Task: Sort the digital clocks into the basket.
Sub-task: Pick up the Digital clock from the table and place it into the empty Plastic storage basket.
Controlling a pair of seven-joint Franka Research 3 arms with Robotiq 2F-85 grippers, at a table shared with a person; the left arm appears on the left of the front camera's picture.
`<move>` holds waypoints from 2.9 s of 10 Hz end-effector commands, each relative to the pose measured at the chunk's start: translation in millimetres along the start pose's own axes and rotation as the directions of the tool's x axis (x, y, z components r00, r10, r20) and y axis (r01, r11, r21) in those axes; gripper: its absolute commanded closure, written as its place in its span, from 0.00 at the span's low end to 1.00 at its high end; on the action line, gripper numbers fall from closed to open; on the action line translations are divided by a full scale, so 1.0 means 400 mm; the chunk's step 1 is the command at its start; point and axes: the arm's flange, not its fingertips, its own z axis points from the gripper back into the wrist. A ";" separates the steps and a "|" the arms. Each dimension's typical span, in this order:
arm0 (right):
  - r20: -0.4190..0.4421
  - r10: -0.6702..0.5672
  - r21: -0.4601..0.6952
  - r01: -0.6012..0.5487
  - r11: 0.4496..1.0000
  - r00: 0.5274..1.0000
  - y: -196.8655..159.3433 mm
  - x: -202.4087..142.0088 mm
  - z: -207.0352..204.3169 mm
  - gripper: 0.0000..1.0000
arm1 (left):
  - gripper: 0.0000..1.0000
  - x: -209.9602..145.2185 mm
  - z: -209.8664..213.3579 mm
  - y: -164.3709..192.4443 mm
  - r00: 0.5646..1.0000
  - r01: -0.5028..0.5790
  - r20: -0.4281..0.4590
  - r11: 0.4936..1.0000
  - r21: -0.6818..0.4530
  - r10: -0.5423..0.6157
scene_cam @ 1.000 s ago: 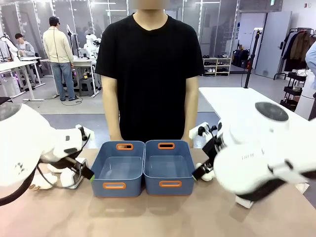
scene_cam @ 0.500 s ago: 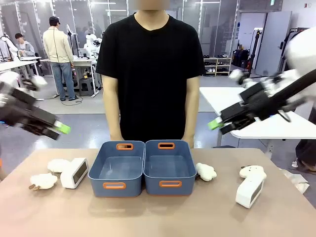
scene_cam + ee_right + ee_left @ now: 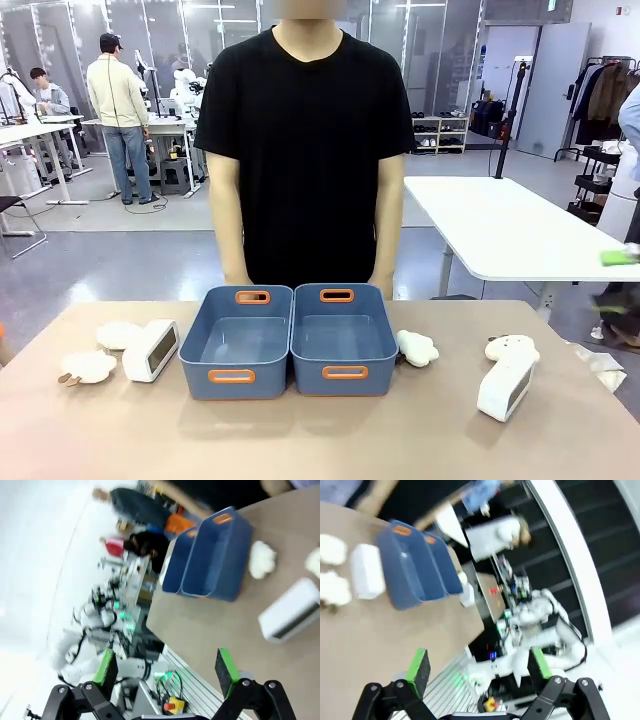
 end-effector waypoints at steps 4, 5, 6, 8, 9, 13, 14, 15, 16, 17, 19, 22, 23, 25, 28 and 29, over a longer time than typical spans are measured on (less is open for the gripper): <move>0.227 0.008 -0.049 0.003 0.999 0.974 -0.011 -0.089 0.183 0.00 | 0.00 -0.048 0.128 0.026 0.964 -0.057 0.264 0.994 0.098 0.029; 0.261 -0.067 -0.042 0.080 0.996 0.963 -0.037 -0.117 0.247 0.00 | 0.00 -0.090 0.199 0.052 0.971 -0.100 0.226 0.991 0.093 0.077; 0.261 -0.067 -0.042 0.080 0.996 0.963 -0.037 -0.117 0.247 0.00 | 0.00 -0.090 0.199 0.052 0.971 -0.100 0.226 0.991 0.093 0.077; 0.261 -0.067 -0.042 0.080 0.996 0.963 -0.037 -0.117 0.247 0.00 | 0.00 -0.090 0.199 0.052 0.971 -0.100 0.226 0.991 0.093 0.077; 0.261 -0.067 -0.042 0.080 0.996 0.963 -0.037 -0.117 0.247 0.00 | 0.00 -0.090 0.199 0.052 0.971 -0.100 0.226 0.991 0.093 0.077; 0.261 -0.067 -0.042 0.080 0.996 0.963 -0.037 -0.117 0.247 0.00 | 0.00 -0.090 0.199 0.052 0.971 -0.100 0.226 0.991 0.093 0.077; 0.261 -0.067 -0.042 0.080 0.996 0.963 -0.037 -0.117 0.247 0.00 | 0.00 -0.090 0.199 0.052 0.971 -0.100 0.226 0.991 0.093 0.077; 0.261 -0.067 -0.042 0.080 0.996 0.963 -0.037 -0.117 0.247 0.00 | 0.00 -0.090 0.199 0.052 0.971 -0.100 0.226 0.991 0.093 0.077; 0.261 -0.067 -0.042 0.080 0.996 0.963 -0.037 -0.117 0.247 0.00 | 0.00 -0.090 0.199 0.052 0.971 -0.100 0.226 0.991 0.093 0.077; 0.261 -0.067 -0.042 0.080 0.996 0.963 -0.037 -0.117 0.247 0.00 | 0.00 -0.090 0.199 0.052 0.971 -0.100 0.226 0.991 0.093 0.077; 0.261 -0.067 -0.042 0.080 0.996 0.963 -0.037 -0.117 0.247 0.00 | 0.00 -0.090 0.199 0.052 0.971 -0.100 0.226 0.991 0.093 0.077; 0.261 -0.067 -0.042 0.080 0.996 0.963 -0.037 -0.117 0.247 0.00 | 0.00 -0.090 0.199 0.052 0.971 -0.100 0.226 0.991 0.093 0.077; 0.261 -0.067 -0.042 0.080 0.996 0.963 -0.037 -0.117 0.247 0.00 | 0.00 -0.090 0.199 0.052 0.971 -0.100 0.226 0.991 0.093 0.077; 0.261 -0.067 -0.042 0.080 0.996 0.963 -0.037 -0.117 0.247 0.00 | 0.00 -0.090 0.199 0.052 0.971 -0.100 0.226 0.991 0.093 0.077; 0.261 -0.067 -0.042 0.080 0.996 0.963 -0.037 -0.117 0.247 0.00 | 0.00 -0.090 0.199 0.052 0.971 -0.100 0.226 0.991 0.093 0.077; 0.261 -0.067 -0.042 0.080 0.996 0.963 -0.037 -0.117 0.247 0.00 | 0.00 -0.090 0.199 0.052 0.971 -0.100 0.226 0.991 0.093 0.077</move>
